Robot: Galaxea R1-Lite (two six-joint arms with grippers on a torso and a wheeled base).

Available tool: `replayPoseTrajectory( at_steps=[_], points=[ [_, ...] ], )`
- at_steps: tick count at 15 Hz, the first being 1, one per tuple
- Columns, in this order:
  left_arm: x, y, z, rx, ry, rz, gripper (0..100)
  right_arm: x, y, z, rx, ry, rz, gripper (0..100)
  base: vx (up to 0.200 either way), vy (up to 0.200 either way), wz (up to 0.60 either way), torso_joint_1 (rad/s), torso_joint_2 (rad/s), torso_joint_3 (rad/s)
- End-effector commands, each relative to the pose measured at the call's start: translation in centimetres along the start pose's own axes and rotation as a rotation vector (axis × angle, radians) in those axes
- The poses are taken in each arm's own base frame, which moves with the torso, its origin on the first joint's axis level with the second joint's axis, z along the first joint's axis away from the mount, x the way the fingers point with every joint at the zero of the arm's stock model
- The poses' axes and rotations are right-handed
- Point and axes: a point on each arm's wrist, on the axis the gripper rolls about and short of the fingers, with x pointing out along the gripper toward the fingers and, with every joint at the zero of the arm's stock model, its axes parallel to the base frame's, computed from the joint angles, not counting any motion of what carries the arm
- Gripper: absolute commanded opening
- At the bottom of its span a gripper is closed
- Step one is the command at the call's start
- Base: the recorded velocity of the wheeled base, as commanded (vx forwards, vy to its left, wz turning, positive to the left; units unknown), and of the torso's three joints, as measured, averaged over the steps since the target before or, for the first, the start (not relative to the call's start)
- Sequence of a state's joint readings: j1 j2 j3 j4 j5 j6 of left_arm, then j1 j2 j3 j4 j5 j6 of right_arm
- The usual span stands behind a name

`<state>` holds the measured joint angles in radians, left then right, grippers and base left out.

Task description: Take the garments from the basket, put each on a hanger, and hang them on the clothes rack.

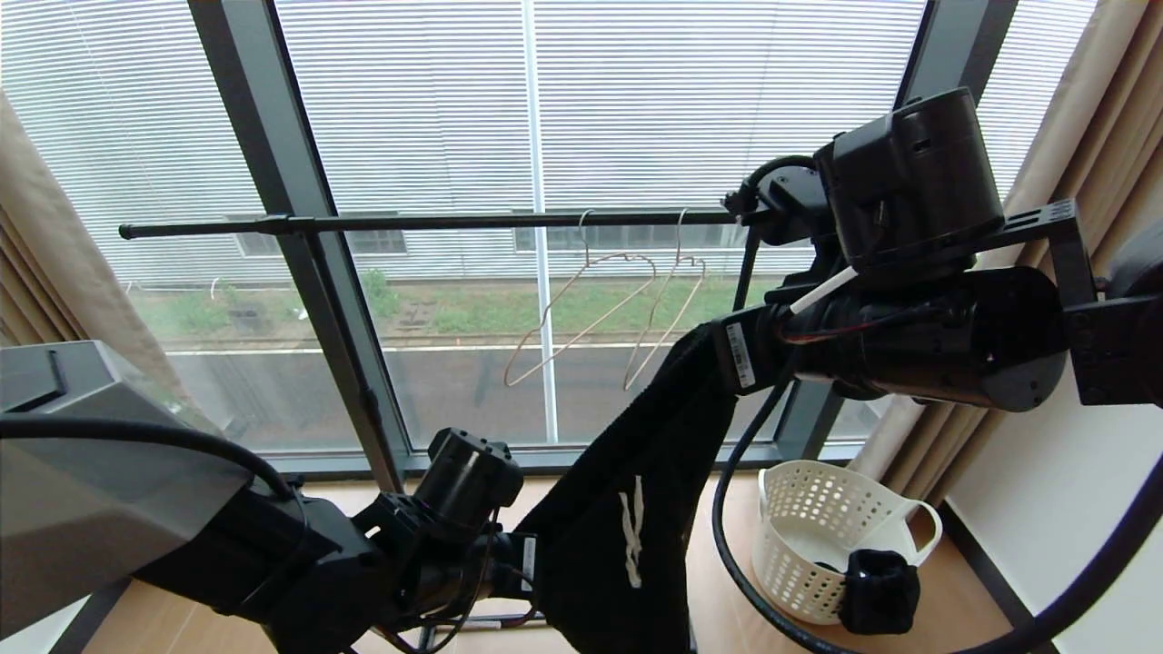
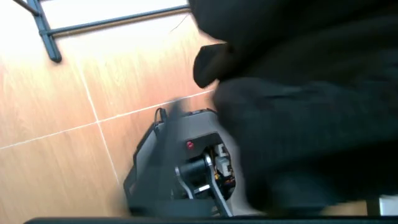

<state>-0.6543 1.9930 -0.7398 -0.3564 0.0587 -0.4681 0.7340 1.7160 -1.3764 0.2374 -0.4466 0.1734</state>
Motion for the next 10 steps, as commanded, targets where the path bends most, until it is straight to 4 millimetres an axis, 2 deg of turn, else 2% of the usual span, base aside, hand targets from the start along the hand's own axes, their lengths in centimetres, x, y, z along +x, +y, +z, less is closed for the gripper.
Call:
replayPoseTrajectory(
  at_steps=[1,4,6,10],
  points=[
    [-2.6,-0.3,1.2,-0.004,-0.078,-0.031,0,0.4,-2.0,-0.7,0.016,0.026,-0.058,0,0.0,0.0,0.0,0.0,0.0,0.0],
    [-5.0,-0.2,3.0,0.012,-0.131,-0.035,0,1.2,-3.5,-2.7,-0.06,0.071,-0.099,0,0.0,0.0,0.0,0.0,0.0,0.0],
    [-7.3,-0.4,5.1,0.009,-0.117,-0.012,0,1.5,-3.8,-3.9,-0.078,0.066,-0.119,0,0.0,0.0,0.0,0.0,0.0,0.0],
    [-11.4,-0.7,9.1,0.008,-0.087,0.034,0,0.9,-4.0,-4.3,-0.099,0.07,-0.124,0,0.0,0.0,0.0,0.0,0.0,0.0]
  ],
)
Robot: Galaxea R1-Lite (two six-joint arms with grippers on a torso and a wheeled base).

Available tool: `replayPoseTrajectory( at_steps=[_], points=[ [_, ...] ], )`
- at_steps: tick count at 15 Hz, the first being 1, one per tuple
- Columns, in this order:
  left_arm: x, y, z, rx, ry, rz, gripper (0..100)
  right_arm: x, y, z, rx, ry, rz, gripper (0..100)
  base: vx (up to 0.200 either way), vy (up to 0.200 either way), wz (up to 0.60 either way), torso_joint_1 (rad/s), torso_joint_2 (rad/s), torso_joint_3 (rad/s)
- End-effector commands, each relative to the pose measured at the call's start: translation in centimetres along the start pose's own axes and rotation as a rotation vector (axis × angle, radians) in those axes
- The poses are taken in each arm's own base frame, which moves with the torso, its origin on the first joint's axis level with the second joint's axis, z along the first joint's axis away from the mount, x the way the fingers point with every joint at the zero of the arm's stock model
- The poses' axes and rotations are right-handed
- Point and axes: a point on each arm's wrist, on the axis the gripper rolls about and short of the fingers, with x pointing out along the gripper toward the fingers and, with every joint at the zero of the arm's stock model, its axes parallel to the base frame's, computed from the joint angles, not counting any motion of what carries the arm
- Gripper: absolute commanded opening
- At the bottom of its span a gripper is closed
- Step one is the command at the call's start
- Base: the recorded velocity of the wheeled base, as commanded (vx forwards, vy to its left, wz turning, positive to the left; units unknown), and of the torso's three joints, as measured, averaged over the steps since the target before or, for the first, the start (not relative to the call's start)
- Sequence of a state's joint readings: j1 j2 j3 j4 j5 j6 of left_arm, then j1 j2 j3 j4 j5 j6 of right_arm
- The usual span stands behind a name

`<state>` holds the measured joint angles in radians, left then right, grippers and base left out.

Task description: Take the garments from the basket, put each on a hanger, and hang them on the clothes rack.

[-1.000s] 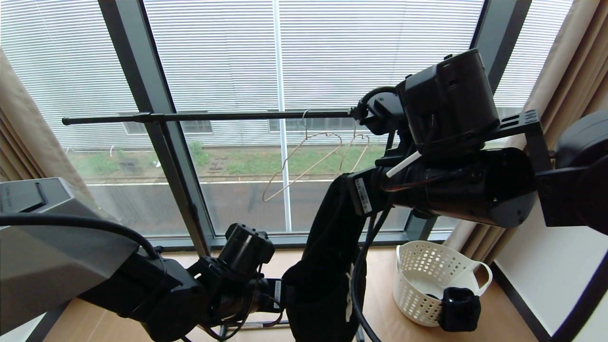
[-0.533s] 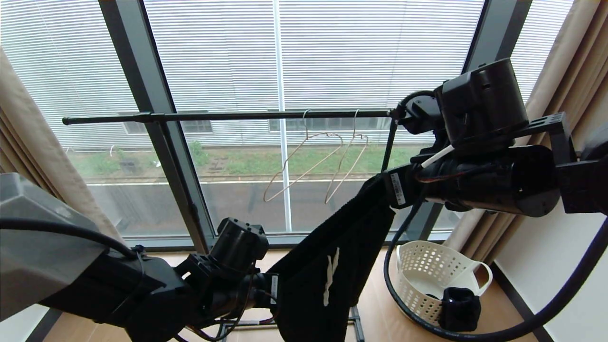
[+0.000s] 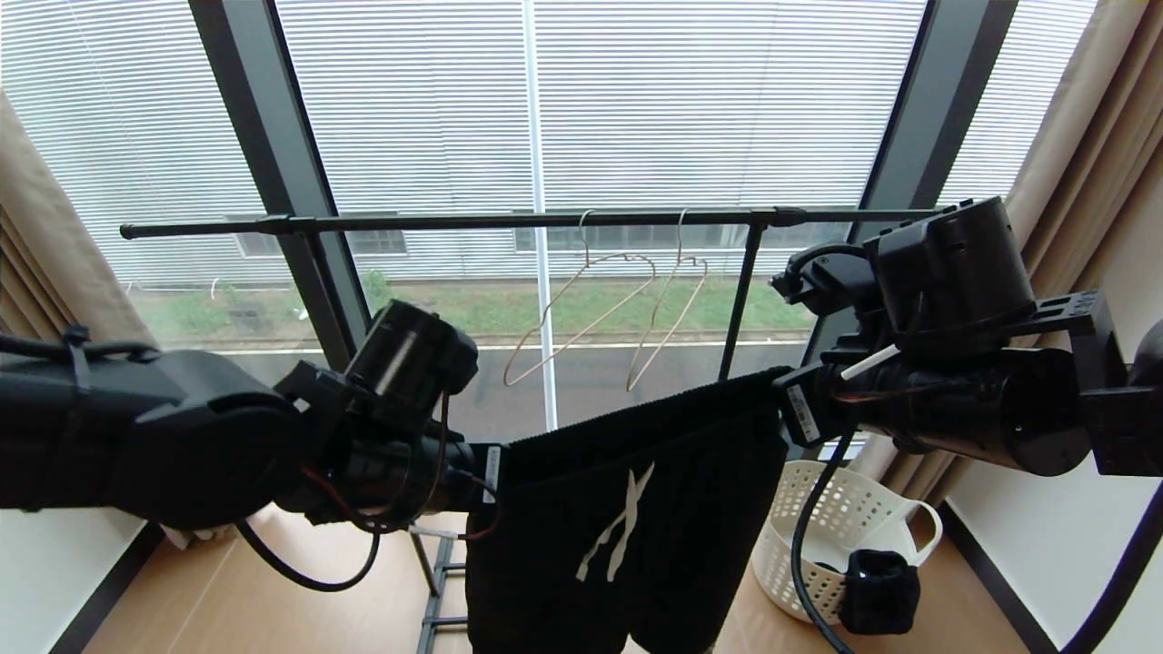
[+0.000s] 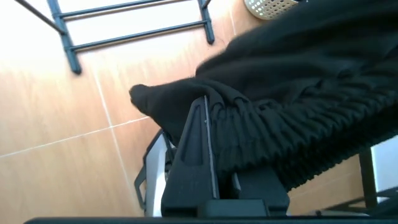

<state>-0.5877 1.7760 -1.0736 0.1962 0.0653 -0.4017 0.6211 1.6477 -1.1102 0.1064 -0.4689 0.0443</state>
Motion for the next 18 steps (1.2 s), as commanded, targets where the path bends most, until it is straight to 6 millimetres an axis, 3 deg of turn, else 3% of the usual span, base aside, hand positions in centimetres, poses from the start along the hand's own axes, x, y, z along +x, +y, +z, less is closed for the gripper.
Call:
replayPoseTrajectory(
  at_steps=[1,4,7,10,13,18],
  points=[
    [-3.2,0.0,2.9,0.015,-0.063,-0.002,0,-0.4,-0.2,0.0,0.005,-0.009,0.0,0,0.0,0.0,0.0,0.0,0.0,0.0],
    [-3.6,0.1,3.4,0.112,-0.079,0.003,0,-0.4,-0.2,0.0,0.014,-0.015,0.002,0,0.0,0.0,0.0,0.0,0.0,0.0],
    [-2.6,-0.1,4.5,0.158,-0.087,0.006,0,-2.7,-0.6,-0.2,0.009,-0.046,0.028,0,0.0,0.0,0.0,0.0,0.0,0.0],
    [-1.5,-0.8,7.4,0.161,-0.147,-0.002,0,-3.9,-0.1,-1.6,-0.098,-0.037,0.073,0,0.0,0.0,0.0,0.0,0.0,0.0],
    [-1.0,-2.4,10.8,0.163,-0.228,-0.029,0,-5.8,1.3,-3.2,-0.203,-0.031,0.288,0,0.0,0.0,0.0,0.0,0.0,0.0],
    [0.2,-3.9,13.2,0.168,-0.25,-0.045,0,-8.7,3.8,-4.3,-0.309,-0.008,0.576,0,0.0,0.0,0.0,0.0,0.0,0.0]
  ],
)
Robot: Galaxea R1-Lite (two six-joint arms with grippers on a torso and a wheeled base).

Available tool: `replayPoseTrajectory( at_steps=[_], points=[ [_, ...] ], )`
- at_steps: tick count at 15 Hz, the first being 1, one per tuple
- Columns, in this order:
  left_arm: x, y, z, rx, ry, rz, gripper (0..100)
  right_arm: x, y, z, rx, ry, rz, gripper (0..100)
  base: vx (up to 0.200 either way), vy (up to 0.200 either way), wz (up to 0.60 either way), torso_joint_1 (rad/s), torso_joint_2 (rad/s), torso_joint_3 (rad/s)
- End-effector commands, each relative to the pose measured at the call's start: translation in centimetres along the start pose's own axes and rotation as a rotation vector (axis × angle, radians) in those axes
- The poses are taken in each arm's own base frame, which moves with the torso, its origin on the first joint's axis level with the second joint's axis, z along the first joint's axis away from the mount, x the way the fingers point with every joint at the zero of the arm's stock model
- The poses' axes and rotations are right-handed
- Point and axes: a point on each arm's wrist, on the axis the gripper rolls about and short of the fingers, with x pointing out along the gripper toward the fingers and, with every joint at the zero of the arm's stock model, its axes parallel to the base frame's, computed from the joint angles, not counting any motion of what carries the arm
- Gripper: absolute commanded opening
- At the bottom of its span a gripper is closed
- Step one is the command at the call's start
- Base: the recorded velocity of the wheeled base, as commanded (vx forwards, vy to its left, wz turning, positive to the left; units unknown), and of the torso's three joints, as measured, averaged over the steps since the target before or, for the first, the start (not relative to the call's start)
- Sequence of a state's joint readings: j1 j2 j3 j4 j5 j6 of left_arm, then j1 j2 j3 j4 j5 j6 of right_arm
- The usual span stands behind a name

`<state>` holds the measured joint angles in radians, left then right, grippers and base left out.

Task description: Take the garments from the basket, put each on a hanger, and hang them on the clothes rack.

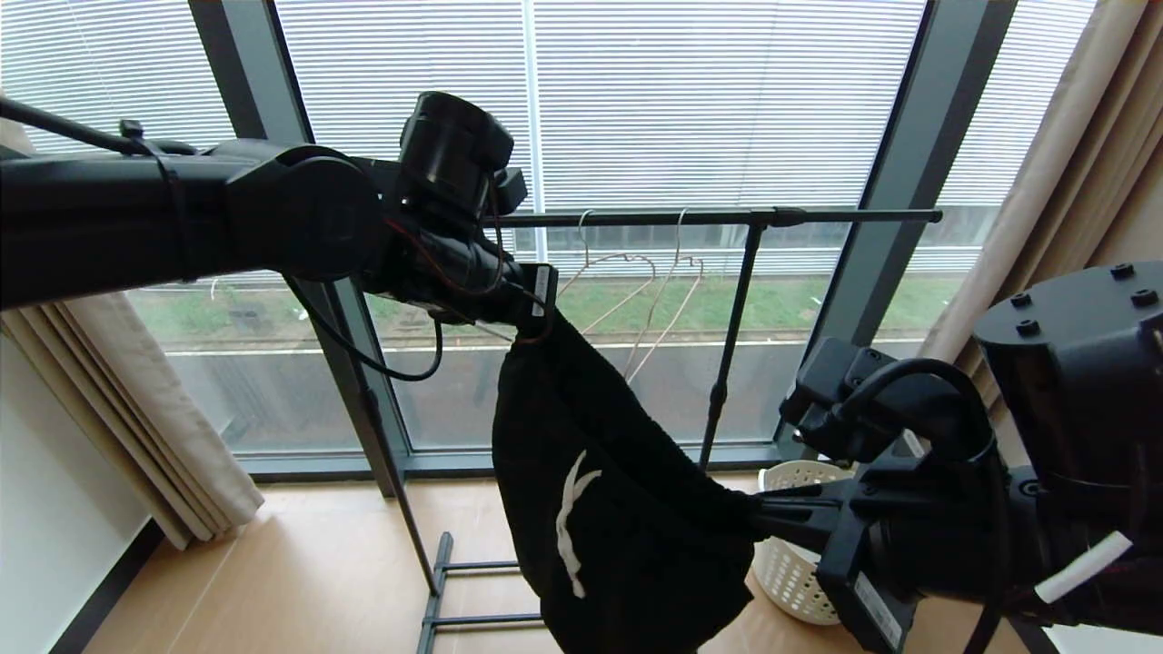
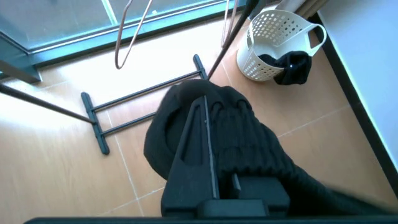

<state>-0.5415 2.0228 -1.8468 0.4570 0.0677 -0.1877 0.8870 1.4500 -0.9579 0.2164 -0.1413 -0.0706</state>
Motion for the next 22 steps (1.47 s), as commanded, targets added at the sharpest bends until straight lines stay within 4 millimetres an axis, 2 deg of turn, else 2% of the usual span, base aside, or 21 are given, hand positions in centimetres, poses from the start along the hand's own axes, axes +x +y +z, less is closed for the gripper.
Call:
replayPoseTrajectory(
  at_steps=[1,3,6,9,13,15,18,20,21,22],
  points=[
    [1.9,-0.7,0.2,0.006,0.002,-0.01,0,-0.3,1.5,0.1,-0.032,-0.015,0.078,0,0.0,0.0,0.0,0.0,0.0,0.0],
    [2.0,-1.1,0.5,0.01,-0.012,-0.019,0,0.3,2.8,0.4,0.0,-0.005,0.118,0,0.0,0.0,0.0,0.0,0.0,0.0],
    [1.7,-2.2,1.1,0.02,-0.043,-0.044,0,1.4,3.6,1.8,0.114,-0.004,0.135,0,0.0,0.0,0.0,0.0,0.0,0.0],
    [2.1,-2.7,0.7,0.032,-0.011,-0.048,0,2.5,5.1,3.2,0.211,-0.002,0.167,0,0.0,0.0,0.0,0.0,0.0,0.0],
    [2.0,-2.9,0.6,0.033,-0.01,-0.053,0,2.5,5.9,5.1,0.365,-0.038,0.196,0,0.0,0.0,0.0,0.0,0.0,0.0],
    [1.9,-2.8,0.6,0.033,-0.007,-0.051,0,2.3,5.8,5.4,0.39,-0.05,0.199,0,0.0,0.0,0.0,0.0,0.0,0.0],
    [1.9,-2.8,0.6,0.032,0.0,-0.048,0,2.7,5.8,4.6,0.362,-0.031,0.179,0,0.0,0.0,0.0,0.0,0.0,0.0],
    [1.9,-2.6,0.5,0.031,0.013,-0.041,0,2.9,4.9,3.2,0.231,-0.001,0.14,0,0.0,0.0,0.0,0.0,0.0,0.0],
    [1.9,-2.6,0.5,0.031,0.013,-0.041,0,2.9,4.9,3.2,0.231,-0.001,0.14,0,0.0,0.0,0.0,0.0,0.0,0.0],
    [1.7,-2.3,0.6,0.027,0.012,-0.036,0,3.1,3.3,1.7,0.134,0.029,0.066,0,0.0,0.0,0.0,0.0,0.0,0.0]
  ],
)
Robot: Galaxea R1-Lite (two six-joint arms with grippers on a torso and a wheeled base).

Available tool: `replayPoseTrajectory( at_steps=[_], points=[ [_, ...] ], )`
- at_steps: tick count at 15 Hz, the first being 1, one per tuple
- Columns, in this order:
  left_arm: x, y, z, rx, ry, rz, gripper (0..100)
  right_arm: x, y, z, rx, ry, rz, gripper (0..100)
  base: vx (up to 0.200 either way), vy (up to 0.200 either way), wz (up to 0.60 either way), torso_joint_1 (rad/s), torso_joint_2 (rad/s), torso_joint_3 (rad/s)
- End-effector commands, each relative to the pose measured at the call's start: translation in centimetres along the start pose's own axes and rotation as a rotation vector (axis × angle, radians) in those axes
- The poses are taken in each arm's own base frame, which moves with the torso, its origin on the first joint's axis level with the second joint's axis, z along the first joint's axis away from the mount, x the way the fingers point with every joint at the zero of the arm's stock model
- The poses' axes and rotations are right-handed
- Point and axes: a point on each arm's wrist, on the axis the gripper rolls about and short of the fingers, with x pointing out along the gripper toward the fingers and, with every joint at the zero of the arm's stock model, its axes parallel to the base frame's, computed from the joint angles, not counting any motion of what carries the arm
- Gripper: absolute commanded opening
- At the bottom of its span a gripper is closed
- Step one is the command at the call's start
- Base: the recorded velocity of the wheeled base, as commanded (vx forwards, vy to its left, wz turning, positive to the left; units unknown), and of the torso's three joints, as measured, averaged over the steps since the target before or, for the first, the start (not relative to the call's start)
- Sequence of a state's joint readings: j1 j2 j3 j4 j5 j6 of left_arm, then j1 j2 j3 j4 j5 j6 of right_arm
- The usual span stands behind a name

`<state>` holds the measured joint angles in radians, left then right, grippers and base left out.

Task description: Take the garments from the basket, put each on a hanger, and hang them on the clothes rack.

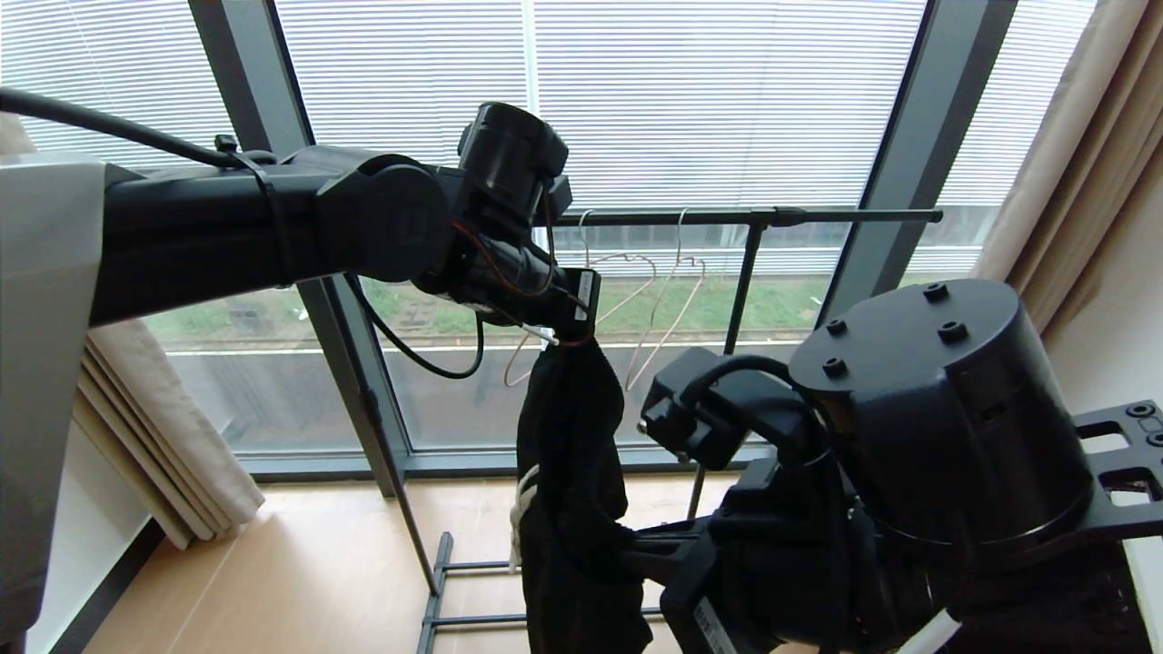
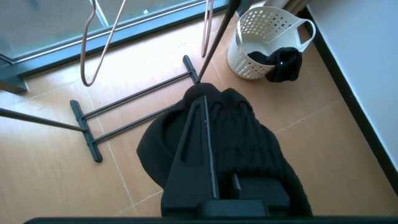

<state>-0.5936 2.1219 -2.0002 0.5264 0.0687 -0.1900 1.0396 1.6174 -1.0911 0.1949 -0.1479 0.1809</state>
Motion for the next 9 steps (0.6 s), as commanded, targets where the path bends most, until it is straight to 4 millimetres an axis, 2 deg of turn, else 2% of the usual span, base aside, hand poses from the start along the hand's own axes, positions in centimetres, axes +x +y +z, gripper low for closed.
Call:
replayPoseTrajectory(
  at_steps=[1,2,3,4,7,8,9],
  points=[
    [-0.6,0.3,0.1,-0.005,0.003,0.009,0,0.0,-2.1,-1.4,-0.053,0.042,-0.094,0,0.0,0.0,0.0,0.0,0.0,0.0],
    [-2.1,0.7,0.2,-0.003,0.027,0.021,0,0.8,-4.0,-2.1,-0.112,0.084,-0.232,0,0.0,0.0,0.0,0.0,0.0,0.0],
    [-2.5,0.8,0.1,-0.002,0.042,0.025,0,1.4,-4.7,-2.3,-0.125,0.108,-0.294,0,0.0,0.0,0.0,0.0,0.0,0.0],
    [-3.8,1.2,0.2,-0.004,0.055,0.035,0,2.8,-6.0,-2.5,-0.118,0.142,-0.395,0,0.0,0.0,0.0,0.0,0.0,0.0],
    [-6.4,1.8,0.0,-0.011,0.09,0.049,0,6.1,-8.0,-1.6,-0.062,0.062,-0.545,0,0.0,0.0,0.0,0.0,0.0,0.0],
    [-7.4,2.0,-1.0,-0.007,0.13,0.057,0,7.2,-8.4,-1.0,-0.035,0.012,-0.59,0,0.0,0.0,0.0,0.0,0.0,0.0],
    [-7.6,2.0,-2.4,0.001,0.18,0.062,0,7.4,-8.8,-0.2,0.013,-0.027,-0.615,0,0.0,0.0,0.0,0.0,0.0,0.0]
  ],
)
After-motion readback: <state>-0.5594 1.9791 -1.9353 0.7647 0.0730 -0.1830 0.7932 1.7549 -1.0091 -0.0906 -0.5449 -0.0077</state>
